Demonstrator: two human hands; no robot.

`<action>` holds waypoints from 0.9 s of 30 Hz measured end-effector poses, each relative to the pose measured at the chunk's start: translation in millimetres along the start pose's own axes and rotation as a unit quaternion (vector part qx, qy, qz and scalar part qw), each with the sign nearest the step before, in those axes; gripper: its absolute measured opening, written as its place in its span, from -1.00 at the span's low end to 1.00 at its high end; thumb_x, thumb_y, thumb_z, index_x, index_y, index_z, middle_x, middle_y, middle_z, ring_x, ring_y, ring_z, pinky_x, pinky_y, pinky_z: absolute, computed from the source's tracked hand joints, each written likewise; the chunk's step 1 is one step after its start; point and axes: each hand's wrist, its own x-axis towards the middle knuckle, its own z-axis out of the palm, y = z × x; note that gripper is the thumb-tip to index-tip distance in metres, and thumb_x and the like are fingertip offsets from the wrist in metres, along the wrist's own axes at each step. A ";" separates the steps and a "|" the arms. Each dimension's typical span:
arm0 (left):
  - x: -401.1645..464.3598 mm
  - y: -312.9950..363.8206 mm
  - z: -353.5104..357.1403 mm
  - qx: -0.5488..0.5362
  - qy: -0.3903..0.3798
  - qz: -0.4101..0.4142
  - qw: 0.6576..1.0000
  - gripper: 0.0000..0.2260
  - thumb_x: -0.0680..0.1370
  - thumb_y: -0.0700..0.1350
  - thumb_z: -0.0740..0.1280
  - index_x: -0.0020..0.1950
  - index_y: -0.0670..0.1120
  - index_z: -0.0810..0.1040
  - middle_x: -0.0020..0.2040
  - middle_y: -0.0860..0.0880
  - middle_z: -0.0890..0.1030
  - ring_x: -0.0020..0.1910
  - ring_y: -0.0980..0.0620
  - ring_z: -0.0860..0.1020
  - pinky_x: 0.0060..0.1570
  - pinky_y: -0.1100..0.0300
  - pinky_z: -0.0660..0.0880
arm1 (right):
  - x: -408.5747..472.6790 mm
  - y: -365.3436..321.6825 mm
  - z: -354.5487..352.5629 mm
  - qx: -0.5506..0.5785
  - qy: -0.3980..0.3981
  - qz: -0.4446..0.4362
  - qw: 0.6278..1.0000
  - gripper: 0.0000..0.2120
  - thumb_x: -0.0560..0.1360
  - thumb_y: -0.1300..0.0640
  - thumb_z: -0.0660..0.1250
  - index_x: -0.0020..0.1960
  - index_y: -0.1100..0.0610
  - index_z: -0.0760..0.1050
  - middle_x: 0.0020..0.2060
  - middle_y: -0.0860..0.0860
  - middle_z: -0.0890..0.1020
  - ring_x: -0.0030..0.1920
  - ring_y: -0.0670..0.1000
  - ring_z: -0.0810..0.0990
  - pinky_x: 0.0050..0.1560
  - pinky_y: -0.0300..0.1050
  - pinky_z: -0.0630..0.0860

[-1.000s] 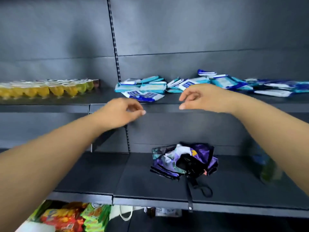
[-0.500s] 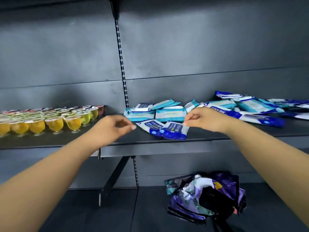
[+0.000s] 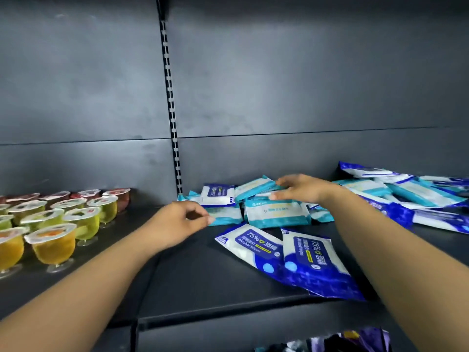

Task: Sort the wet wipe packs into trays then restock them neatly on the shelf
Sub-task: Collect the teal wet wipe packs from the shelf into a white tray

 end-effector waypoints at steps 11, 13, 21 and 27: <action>104.2 31.0 21.5 -0.028 -0.009 0.041 0.999 -0.91 0.49 -0.03 0.38 -0.15 -0.03 0.55 -0.33 0.06 0.54 -0.34 0.09 0.45 -0.24 0.26 0.43 | 21.6 14.2 5.7 -0.177 -0.101 0.121 0.972 -0.29 0.40 -0.21 0.36 0.39 0.16 0.30 0.33 0.06 0.42 0.25 0.08 0.45 0.19 -0.10 0.40; 128.0 38.7 30.2 0.004 -0.025 0.029 0.999 -0.81 0.50 0.02 0.35 -0.02 -0.09 0.57 -0.22 0.02 0.59 -0.30 0.10 0.47 -0.25 0.29 0.38 | 21.9 18.2 3.4 -0.166 -0.090 0.118 0.975 -0.27 0.38 -0.19 0.39 0.40 0.18 0.30 0.35 0.06 0.40 0.27 0.08 0.44 0.21 -0.11 0.39; 176.1 35.8 59.3 0.194 -0.177 -0.061 0.963 -0.43 0.51 0.25 0.17 0.24 -0.21 0.49 0.21 -0.15 0.53 0.17 -0.11 0.49 0.05 0.16 0.35 | 19.7 29.9 -21.6 -0.049 0.179 0.084 0.979 -0.67 0.46 0.03 0.35 0.15 0.19 0.47 0.07 0.12 0.56 0.01 0.12 0.49 -0.14 -0.18 0.31; 182.9 41.3 61.5 0.266 -0.092 -0.051 0.958 -0.37 0.35 0.36 0.31 0.23 -0.05 0.41 0.17 -0.01 0.50 0.22 -0.06 0.43 0.30 0.03 0.17 | 19.9 29.7 -23.2 0.027 0.268 0.091 0.959 -0.85 0.46 0.13 0.27 0.00 0.11 0.37 -0.14 0.01 0.46 -0.12 0.06 0.42 -0.17 -0.14 0.33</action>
